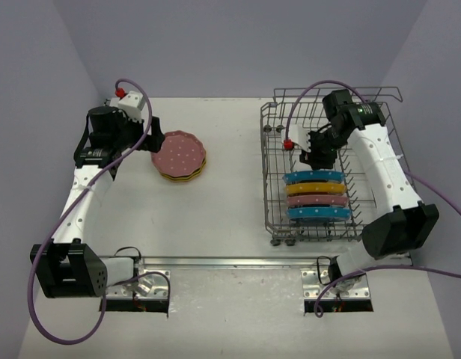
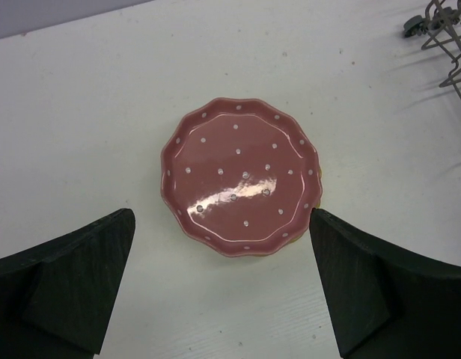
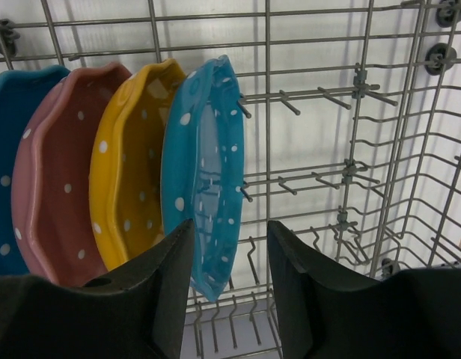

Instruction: Unload the plates from the dish rack

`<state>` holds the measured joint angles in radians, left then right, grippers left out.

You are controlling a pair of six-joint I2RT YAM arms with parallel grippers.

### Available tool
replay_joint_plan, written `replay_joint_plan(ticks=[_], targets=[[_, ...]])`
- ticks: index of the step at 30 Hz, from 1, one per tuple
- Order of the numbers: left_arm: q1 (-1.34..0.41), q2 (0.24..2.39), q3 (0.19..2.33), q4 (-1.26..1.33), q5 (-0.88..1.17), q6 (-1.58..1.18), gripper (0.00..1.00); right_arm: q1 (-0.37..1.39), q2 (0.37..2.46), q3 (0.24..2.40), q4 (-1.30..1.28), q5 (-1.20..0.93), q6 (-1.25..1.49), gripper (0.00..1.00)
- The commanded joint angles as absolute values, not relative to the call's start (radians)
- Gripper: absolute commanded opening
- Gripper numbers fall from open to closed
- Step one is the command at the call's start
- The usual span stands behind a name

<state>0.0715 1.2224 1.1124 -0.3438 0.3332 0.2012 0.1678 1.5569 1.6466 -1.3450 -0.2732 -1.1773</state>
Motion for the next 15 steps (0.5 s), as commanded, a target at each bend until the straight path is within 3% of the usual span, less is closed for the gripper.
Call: replay_joint_plan(ticks=[1, 15], targets=[[0.067, 1.204, 1.104, -0.342, 0.341, 0.207, 1.00, 0.161, 1.509, 1.623, -1.509, -0.329, -1.227, 0.45], [0.066, 1.209, 1.127, -0.360, 0.351, 0.189, 1.00, 0.160, 1.559, 1.494, -1.508, -0.257, -1.247, 0.47]])
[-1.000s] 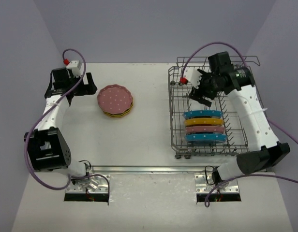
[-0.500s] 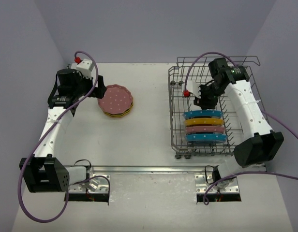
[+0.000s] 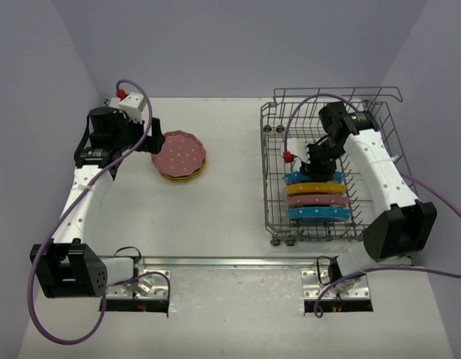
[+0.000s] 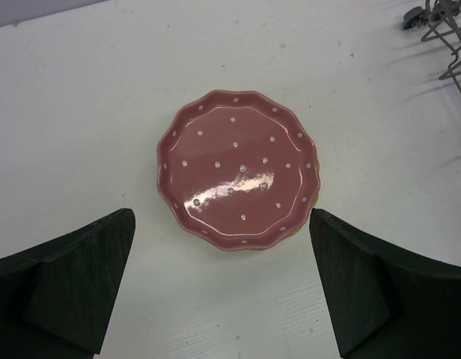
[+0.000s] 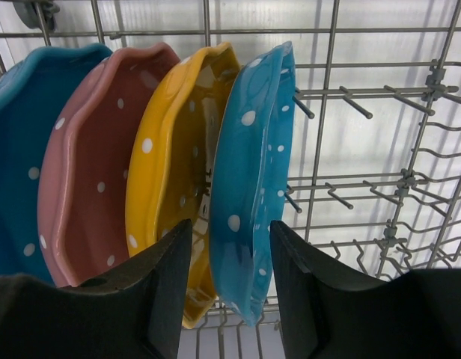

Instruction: Unload the plates from the dish rack

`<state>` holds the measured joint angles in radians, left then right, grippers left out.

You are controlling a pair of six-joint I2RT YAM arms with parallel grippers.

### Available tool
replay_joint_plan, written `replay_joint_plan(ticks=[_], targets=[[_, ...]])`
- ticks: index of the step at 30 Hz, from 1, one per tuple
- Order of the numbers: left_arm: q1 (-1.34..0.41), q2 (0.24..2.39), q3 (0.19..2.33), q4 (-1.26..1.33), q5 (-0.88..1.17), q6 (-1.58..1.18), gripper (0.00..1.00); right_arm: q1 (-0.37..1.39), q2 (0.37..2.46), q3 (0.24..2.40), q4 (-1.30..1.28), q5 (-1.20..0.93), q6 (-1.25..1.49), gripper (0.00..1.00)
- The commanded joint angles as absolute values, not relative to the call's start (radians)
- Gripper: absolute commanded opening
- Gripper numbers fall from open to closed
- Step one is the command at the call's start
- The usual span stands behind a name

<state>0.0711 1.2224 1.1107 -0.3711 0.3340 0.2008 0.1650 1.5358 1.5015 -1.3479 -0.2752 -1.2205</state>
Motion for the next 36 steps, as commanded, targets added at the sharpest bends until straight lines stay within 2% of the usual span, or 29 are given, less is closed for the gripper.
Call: replay_joint_plan(ticks=[1, 9, 17, 23, 36], targets=[[0.066, 1.209, 1.127, -0.360, 0.354, 0.184, 1.00, 0.160, 1.566, 1.498, -1.507, -0.256, -1.248, 0.47], [0.064, 1.206, 1.121, -0.365, 0.367, 0.165, 1.00, 0.154, 1.671, 1.549, -1.505, -0.292, -1.255, 0.41], [0.064, 1.186, 1.104, -0.373, 0.360, 0.172, 1.00, 0.150, 1.705, 1.624, -1.509, -0.325, -1.246, 0.14], [0.064, 1.186, 1.104, -0.371, 0.368, 0.164, 1.00, 0.150, 1.660, 1.685, -1.509, -0.409, -1.229, 0.00], [0.064, 1.195, 1.133, -0.373, 0.376, 0.128, 1.00, 0.150, 1.494, 1.927, -1.508, -0.646, -1.134, 0.00]])
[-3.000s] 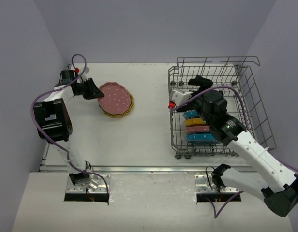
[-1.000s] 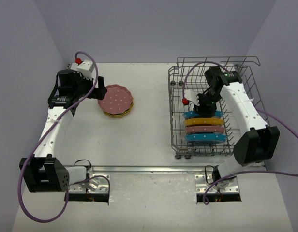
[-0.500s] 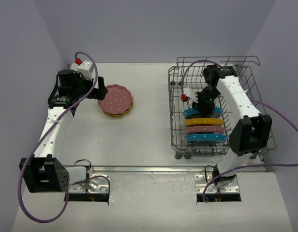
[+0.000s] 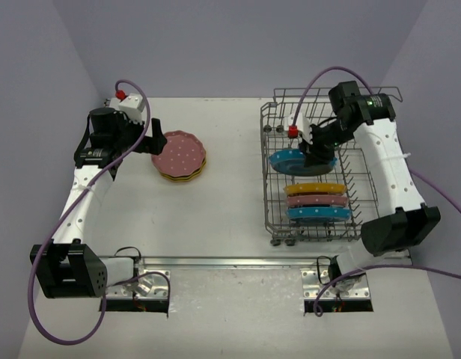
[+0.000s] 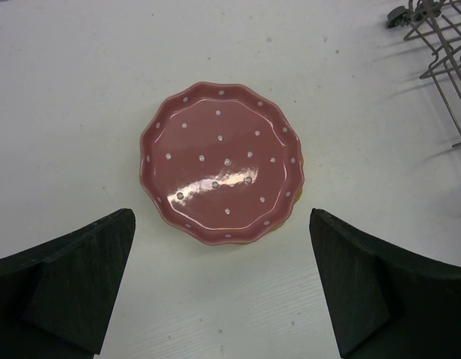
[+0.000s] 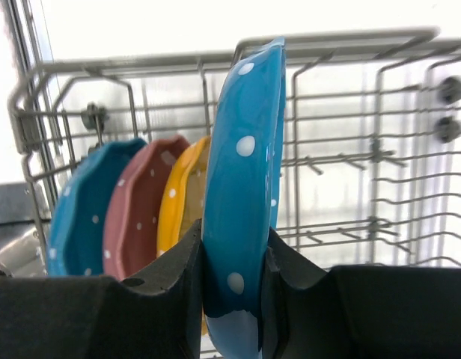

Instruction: Unload the plates from the dish rack

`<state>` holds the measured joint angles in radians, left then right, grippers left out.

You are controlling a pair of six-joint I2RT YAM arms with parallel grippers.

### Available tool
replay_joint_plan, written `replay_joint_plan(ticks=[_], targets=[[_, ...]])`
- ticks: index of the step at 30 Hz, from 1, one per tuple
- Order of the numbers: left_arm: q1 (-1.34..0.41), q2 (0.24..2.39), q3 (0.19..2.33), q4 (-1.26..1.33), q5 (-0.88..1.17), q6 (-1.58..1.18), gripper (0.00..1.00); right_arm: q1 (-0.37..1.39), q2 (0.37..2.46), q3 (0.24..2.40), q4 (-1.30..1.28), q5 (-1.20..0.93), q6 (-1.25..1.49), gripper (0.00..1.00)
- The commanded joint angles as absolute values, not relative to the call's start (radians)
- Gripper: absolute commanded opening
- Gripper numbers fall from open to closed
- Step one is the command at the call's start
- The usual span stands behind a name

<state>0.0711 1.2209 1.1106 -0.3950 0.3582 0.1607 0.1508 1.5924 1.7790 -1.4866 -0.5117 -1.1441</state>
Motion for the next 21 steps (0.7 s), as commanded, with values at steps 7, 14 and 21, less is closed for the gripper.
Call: replay_joint_plan(ticks=[7, 14, 21], targets=[[0.064, 1.200, 1.181, -0.395, 0.416, 0.049, 1.00, 0.150, 1.461, 2.073, -1.427, -0.644, -1.052, 0.00], [0.069, 1.249, 1.317, -0.419, 0.813, -0.131, 1.00, 0.214, 1.173, 1.632, -0.658, -0.473, -0.894, 0.00], [0.069, 1.270, 1.341, -0.315, 1.130, -0.342, 0.97, 0.561, 1.032, 1.240, -0.130, -0.102, -1.227, 0.00]])
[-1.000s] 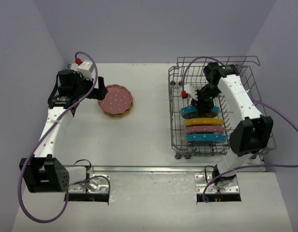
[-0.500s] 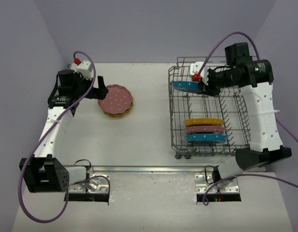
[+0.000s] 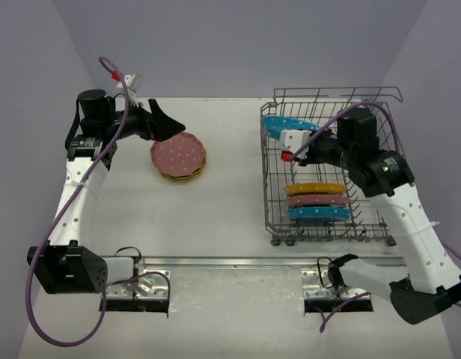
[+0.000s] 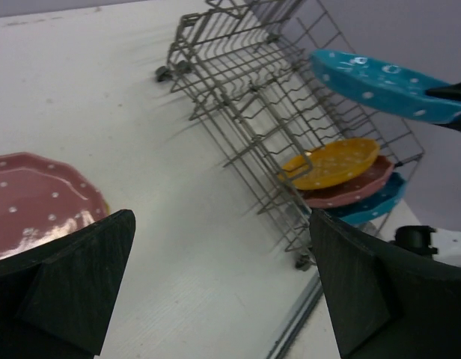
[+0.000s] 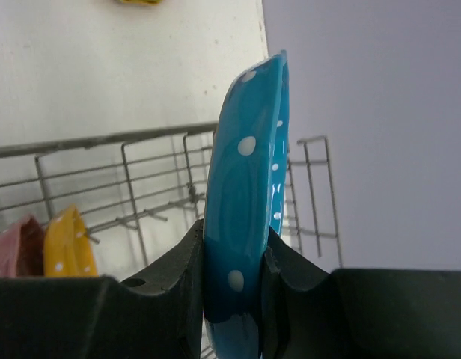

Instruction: Unload the plates from the dish rack

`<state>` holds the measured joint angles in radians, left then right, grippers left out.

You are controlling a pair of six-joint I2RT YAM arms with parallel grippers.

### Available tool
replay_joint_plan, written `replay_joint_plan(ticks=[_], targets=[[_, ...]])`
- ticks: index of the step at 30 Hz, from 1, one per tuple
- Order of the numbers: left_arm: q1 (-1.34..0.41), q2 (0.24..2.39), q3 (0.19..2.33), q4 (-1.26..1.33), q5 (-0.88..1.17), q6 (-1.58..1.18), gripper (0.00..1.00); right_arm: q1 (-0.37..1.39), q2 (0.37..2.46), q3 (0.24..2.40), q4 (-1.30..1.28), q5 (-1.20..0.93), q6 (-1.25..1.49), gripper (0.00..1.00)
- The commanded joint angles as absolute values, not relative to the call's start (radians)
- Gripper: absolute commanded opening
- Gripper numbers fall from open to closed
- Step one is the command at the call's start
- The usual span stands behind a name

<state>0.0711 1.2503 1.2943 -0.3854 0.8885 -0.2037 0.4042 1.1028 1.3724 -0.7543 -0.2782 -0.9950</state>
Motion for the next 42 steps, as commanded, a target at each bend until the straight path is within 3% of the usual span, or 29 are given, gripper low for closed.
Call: replay_joint_plan(ticks=[1, 12, 17, 20, 24, 27, 29, 31, 33, 35, 37, 39, 41, 42], targets=[[0.070, 1.275, 1.342, -0.327, 1.160, -0.341, 0.96, 0.608, 1.030, 1.198, -0.058, -0.070, -1.292, 0.00], [0.069, 1.288, 1.353, -0.485, 1.171, -0.224, 0.93, 0.919, 1.080, 0.941, 0.430, -0.063, -1.725, 0.00], [0.069, 1.310, 1.352, -0.555, 1.152, -0.164, 0.87, 1.006, 1.119, 0.876, 0.499, -0.070, -1.793, 0.00], [0.069, 1.310, 1.337, -0.556, 1.184, -0.156, 0.76, 1.023, 1.141, 0.847, 0.545, -0.080, -1.814, 0.00], [0.069, 1.311, 1.295, -0.541, 1.248, -0.153, 0.49, 1.035, 1.193, 0.831, 0.635, -0.070, -1.835, 0.00], [0.069, 1.317, 1.264, -0.526, 1.308, -0.158, 0.25, 1.039, 1.223, 0.837, 0.680, -0.049, -1.831, 0.00], [0.070, 1.325, 1.249, -0.513, 1.326, -0.177, 0.02, 1.039, 1.227, 0.840, 0.678, -0.033, -1.824, 0.00], [0.080, 1.328, 1.234, -0.487, 1.329, -0.214, 0.00, 1.039, 1.230, 0.846, 0.665, -0.009, -1.817, 0.00], [0.101, 1.336, 1.207, -0.402, 1.353, -0.271, 0.00, 1.038, 1.229, 0.857, 0.612, 0.027, -1.801, 0.11], [0.153, 1.359, 1.193, -0.355, 1.368, -0.329, 0.00, 1.038, 1.219, 0.899, 0.492, 0.106, -1.726, 0.38], [0.181, 1.381, 1.199, -0.346, 1.370, -0.333, 0.00, 1.038, 1.204, 0.920, 0.444, 0.136, -1.688, 0.48], [0.239, 1.410, 1.202, -0.322, 1.372, -0.350, 0.00, 1.035, 1.189, 0.947, 0.373, 0.184, -1.632, 0.66], [0.269, 1.433, 1.203, -0.290, 1.360, -0.377, 0.00, 1.033, 1.179, 0.943, 0.324, 0.233, -1.623, 0.91], [0.281, 1.442, 1.204, -0.263, 1.349, -0.389, 0.00, 1.030, 1.171, 0.936, 0.304, 0.243, -1.618, 0.96]])
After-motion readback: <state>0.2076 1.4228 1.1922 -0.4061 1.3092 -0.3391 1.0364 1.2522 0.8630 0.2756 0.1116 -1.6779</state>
